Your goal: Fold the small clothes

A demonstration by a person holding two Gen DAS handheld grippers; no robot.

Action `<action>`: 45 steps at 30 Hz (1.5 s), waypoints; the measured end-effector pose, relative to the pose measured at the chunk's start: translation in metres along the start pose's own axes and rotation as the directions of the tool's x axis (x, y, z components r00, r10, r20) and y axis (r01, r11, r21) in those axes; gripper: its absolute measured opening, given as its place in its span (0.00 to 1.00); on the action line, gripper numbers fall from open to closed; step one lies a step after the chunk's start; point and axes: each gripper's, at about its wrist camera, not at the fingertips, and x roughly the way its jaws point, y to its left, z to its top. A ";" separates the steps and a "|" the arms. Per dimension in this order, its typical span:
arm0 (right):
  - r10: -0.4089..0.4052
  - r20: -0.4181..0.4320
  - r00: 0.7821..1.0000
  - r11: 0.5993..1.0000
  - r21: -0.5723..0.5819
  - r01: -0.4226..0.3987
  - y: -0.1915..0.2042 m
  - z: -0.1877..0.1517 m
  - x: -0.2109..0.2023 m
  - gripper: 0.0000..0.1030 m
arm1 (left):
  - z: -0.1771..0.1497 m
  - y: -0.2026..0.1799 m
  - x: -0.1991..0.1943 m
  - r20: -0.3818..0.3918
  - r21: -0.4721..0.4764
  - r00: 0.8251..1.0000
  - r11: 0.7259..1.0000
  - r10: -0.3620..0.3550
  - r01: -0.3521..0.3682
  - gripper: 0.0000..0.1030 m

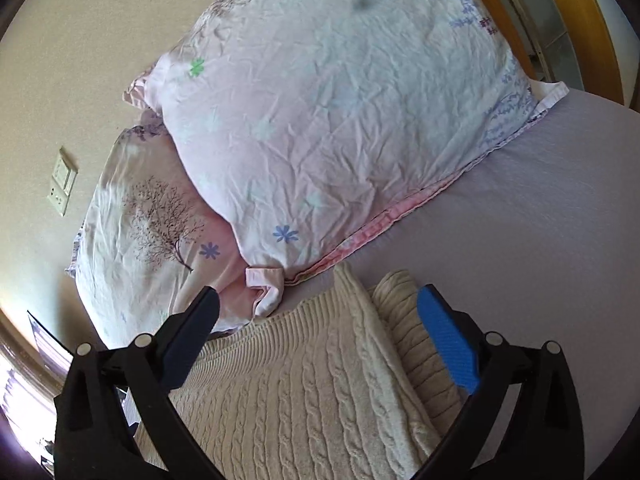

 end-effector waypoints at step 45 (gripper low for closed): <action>0.225 -0.441 0.869 0.955 0.278 -0.106 -0.089 0.001 0.031 0.36 | -0.084 -0.181 0.153 -0.329 0.102 0.920 0.961 -0.213 0.258 0.74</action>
